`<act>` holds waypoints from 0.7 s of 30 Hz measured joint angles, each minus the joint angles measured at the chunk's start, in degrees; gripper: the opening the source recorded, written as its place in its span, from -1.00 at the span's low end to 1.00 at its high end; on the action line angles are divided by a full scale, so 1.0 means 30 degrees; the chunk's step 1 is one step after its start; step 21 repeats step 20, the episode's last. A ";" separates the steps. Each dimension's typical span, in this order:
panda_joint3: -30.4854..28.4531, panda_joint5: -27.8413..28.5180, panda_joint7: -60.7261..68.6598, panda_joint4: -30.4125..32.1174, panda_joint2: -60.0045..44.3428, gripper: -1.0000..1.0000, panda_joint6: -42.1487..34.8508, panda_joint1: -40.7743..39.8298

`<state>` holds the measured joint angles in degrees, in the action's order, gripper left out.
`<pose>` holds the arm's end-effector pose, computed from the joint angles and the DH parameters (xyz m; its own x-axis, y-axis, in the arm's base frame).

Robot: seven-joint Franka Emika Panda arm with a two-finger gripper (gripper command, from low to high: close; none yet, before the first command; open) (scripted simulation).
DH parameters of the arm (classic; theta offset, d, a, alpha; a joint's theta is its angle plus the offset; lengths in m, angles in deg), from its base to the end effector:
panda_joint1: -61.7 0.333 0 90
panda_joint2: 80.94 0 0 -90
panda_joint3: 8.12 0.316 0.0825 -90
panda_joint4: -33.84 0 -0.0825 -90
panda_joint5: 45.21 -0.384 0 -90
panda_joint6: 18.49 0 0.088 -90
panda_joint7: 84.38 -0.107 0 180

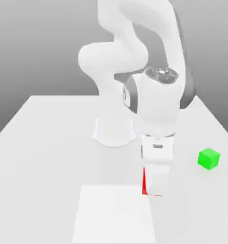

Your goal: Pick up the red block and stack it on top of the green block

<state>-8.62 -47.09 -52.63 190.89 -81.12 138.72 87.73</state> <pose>0.3580 0.1695 0.2196 0.5658 0.8246 0.0062 0.8246 -0.5657 -0.0111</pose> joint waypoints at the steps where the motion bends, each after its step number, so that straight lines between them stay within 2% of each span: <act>1: 0.0374 -0.0097 0.0774 0.0098 0.0265 -1.00 -0.0156 0.0927; 5: 0.1651 -0.0334 0.3817 0.0490 0.1271 -1.00 -0.0741 0.4336; 10: 0.3754 -0.0515 0.7379 0.0967 0.2365 -1.00 -0.1378 0.7379; 13: 0.4284 0.0169 0.7603 0.0980 0.1151 -1.00 -0.0166 0.7888; 17: 0.3881 0.1830 0.6519 0.0887 -0.1441 -1.00 0.2266 0.8013; 18: 0.3744 0.2049 0.6371 0.0872 -0.1809 1.00 0.2603 0.8111; 21: 0.3744 0.2049 0.6371 0.0872 -0.1809 1.00 0.2603 0.8111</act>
